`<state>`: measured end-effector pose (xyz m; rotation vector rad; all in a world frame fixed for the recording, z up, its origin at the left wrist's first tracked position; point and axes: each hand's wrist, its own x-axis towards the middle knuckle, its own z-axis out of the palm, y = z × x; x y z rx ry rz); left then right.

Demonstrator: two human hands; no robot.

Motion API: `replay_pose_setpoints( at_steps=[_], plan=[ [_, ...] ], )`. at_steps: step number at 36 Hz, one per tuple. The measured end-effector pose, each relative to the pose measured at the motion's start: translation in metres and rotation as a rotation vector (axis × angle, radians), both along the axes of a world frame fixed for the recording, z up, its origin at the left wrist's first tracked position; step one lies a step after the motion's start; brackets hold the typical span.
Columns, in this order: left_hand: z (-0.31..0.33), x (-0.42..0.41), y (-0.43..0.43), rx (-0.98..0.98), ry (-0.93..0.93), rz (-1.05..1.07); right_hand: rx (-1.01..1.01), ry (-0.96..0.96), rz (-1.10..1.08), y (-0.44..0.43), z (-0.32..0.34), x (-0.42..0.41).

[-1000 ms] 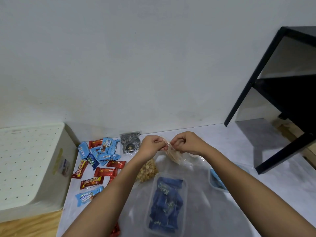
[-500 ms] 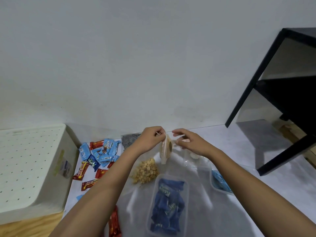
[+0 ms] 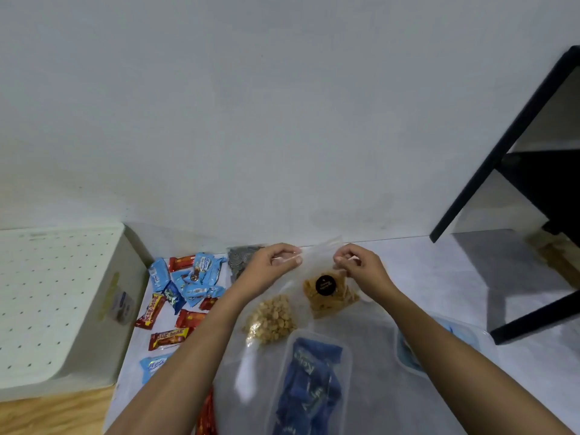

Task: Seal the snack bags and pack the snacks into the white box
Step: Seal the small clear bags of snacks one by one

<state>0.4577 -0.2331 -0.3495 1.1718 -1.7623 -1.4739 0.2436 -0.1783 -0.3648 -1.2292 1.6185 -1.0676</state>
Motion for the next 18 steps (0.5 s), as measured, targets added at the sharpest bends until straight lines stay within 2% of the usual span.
replay_pose_setpoints(
  at_steps=[4,7,10,18],
  plan=[
    [-0.018,-0.016,-0.009,0.084,0.114,0.156,-0.013,-0.053,-0.067,-0.019,-0.01,-0.009],
    [-0.02,-0.033,-0.027,0.072,0.132,0.263,-0.022,0.007,-0.15,-0.039,-0.018,-0.013],
    [-0.025,-0.045,-0.05,0.019,0.091,0.34,0.012,0.101,-0.209,-0.063,-0.023,-0.022],
    [-0.043,-0.06,-0.069,-0.076,-0.07,0.482,0.085,0.215,-0.185,-0.086,-0.032,-0.036]
  ],
)
